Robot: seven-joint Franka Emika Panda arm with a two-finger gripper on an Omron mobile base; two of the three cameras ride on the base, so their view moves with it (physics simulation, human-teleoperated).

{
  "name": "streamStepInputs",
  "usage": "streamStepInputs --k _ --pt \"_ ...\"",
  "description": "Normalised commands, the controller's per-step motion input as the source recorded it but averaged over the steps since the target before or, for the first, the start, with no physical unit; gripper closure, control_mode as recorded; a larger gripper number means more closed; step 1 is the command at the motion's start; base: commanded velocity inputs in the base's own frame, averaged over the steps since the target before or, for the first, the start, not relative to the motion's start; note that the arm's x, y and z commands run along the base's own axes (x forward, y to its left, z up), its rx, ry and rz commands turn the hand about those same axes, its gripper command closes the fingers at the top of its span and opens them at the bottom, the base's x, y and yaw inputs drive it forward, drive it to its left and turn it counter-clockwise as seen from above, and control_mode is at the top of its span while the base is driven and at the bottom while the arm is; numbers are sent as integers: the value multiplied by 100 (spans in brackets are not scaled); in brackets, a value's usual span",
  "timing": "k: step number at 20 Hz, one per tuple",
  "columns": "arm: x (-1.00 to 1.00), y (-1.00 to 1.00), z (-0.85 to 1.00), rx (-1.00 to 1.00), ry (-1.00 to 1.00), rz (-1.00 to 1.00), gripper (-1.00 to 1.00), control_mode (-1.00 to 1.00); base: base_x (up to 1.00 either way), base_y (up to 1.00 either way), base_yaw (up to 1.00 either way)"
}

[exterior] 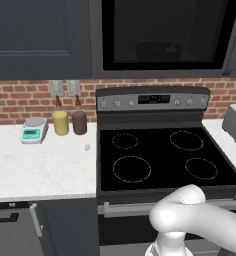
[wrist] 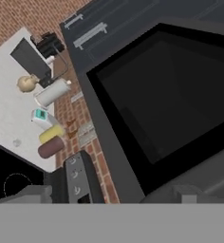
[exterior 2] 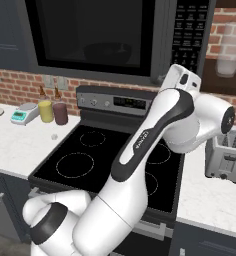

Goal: Pick the garlic from the sink and place it in the bowl. Then pick the bowl and place it in the microwave. Then close the microwave door and press the start button.

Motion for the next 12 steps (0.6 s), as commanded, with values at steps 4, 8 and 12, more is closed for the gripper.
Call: streamStepInputs --k 4,8,12 --pt "4 -3 -8 0 0 -6 -100 -100 0 0 0" --pt "4 -5 -6 0 0 -6 -100 -100 0 0 0" --pt "8 -6 -1 0 0 -6 -100 -100 0 0 0"
